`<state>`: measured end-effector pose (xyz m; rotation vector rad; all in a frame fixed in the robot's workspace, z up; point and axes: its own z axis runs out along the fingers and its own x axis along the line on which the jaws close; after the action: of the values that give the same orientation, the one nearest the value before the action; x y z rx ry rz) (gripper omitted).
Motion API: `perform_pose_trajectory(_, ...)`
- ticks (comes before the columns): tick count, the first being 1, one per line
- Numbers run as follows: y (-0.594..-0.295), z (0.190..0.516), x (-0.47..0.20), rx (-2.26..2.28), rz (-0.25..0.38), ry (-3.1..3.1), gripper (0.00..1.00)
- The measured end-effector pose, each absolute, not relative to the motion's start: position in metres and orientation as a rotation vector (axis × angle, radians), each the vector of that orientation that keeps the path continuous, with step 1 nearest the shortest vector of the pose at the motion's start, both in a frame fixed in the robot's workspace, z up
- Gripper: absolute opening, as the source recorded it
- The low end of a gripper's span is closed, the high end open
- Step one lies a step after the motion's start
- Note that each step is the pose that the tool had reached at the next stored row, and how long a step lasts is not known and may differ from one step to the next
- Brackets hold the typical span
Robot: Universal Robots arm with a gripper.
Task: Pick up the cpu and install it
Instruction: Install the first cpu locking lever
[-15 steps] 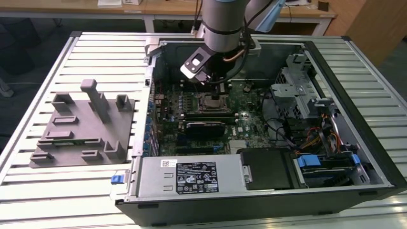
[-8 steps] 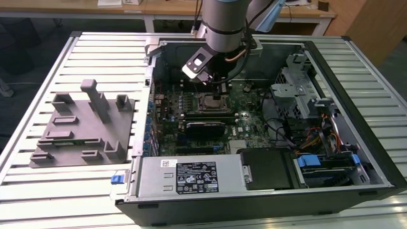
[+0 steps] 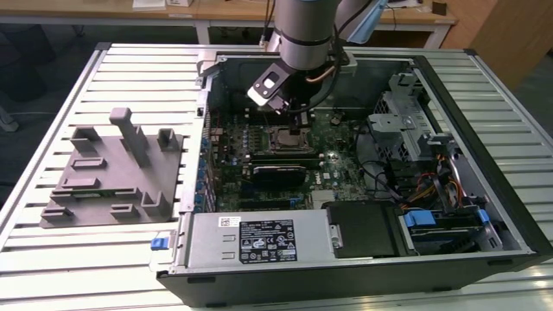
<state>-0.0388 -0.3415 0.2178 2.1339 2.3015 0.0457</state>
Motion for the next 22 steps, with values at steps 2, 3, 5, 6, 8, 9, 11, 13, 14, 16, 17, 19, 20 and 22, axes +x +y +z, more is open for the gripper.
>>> perform_pose_trajectory(2,-0.342,0.219,-0.039,2.134,0.046,2.301,0.11)
perform_pose_trajectory(3,-0.342,0.219,-0.039,2.134,0.046,2.302,0.11)
perform_pose_trajectory(5,-0.342,0.22,-0.039,2.134,0.046,2.302,0.11)
perform_pose_trajectory(6,-0.342,0.22,-0.039,2.134,0.046,2.302,0.11)
perform_pose_trajectory(8,-0.342,0.22,-0.039,2.134,0.046,2.302,0.11)
perform_pose_trajectory(9,-0.342,0.22,-0.039,2.134,0.046,2.302,0.11)
perform_pose_trajectory(11,-0.342,0.22,-0.039,2.134,0.046,2.302,0.11)
perform_pose_trajectory(13,-0.342,0.221,-0.039,2.134,0.045,2.302,0.11)
perform_pose_trajectory(14,-0.342,0.221,-0.039,2.134,0.045,2.301,0.11)
perform_pose_trajectory(16,-0.342,0.223,-0.039,2.134,0.046,2.302,0.11)
perform_pose_trajectory(17,-0.342,0.224,-0.039,2.134,0.046,2.302,0.11)
perform_pose_trajectory(19,-0.342,0.227,-0.039,2.134,0.046,2.302,0.11)
perform_pose_trajectory(20,-0.342,0.23,-0.039,2.134,0.046,2.302,0.11)
perform_pose_trajectory(22,-0.342,0.234,-0.039,2.134,0.046,2.302,0.11)
